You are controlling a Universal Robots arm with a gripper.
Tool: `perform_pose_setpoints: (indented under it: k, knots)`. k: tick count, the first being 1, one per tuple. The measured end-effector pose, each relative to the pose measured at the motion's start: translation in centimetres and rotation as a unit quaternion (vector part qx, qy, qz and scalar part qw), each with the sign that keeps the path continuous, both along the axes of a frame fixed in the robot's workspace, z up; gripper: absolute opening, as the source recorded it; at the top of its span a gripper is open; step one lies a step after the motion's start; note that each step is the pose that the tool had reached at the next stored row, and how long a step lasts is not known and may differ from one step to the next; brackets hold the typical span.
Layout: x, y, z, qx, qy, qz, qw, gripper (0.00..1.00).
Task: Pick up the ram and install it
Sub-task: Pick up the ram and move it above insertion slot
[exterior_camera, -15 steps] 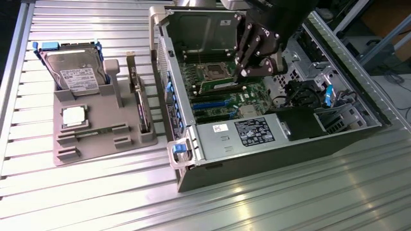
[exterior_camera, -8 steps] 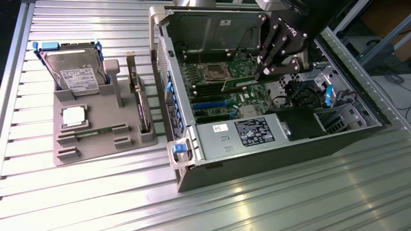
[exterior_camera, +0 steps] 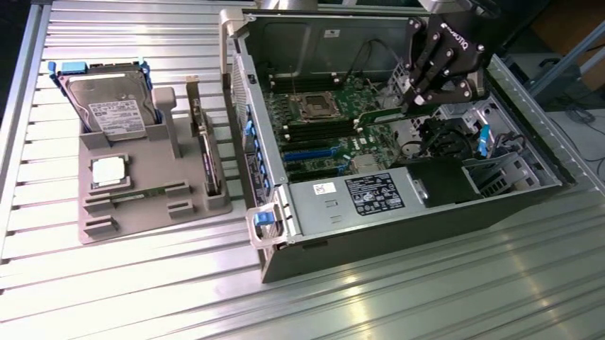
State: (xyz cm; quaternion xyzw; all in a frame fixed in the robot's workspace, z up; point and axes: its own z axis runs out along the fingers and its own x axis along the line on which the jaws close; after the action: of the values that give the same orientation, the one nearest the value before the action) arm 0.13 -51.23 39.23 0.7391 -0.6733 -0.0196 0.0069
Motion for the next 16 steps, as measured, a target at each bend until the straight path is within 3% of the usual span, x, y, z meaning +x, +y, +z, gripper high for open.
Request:
perform_pose_setpoints:
  k: [4, 7, 9, 11, 15, 16]
  knots:
    - [1.6, 1.22, 0.0, -0.0025, 0.0, 0.0, 1.0, 0.12]
    - [2.2, 2.89, 0.0, -0.0046, 0.0, 0.0, 1.0, 0.12]
    - [2.8, 3.76, 0.0, -0.0059, 0.0, 0.0, 1.0, 0.12]
    - [3.3, 4.09, 0.0, -0.0067, 0.0, -0.005, 1.0, 0.12]
    - [3.6, 4.16, -0.02, -0.0078, 0.0003, -0.046, 0.9989, 0.12]
    - [3.8, 4.36, -0.02, -0.0082, 0.0003, -0.05, 0.9987, 0.12]
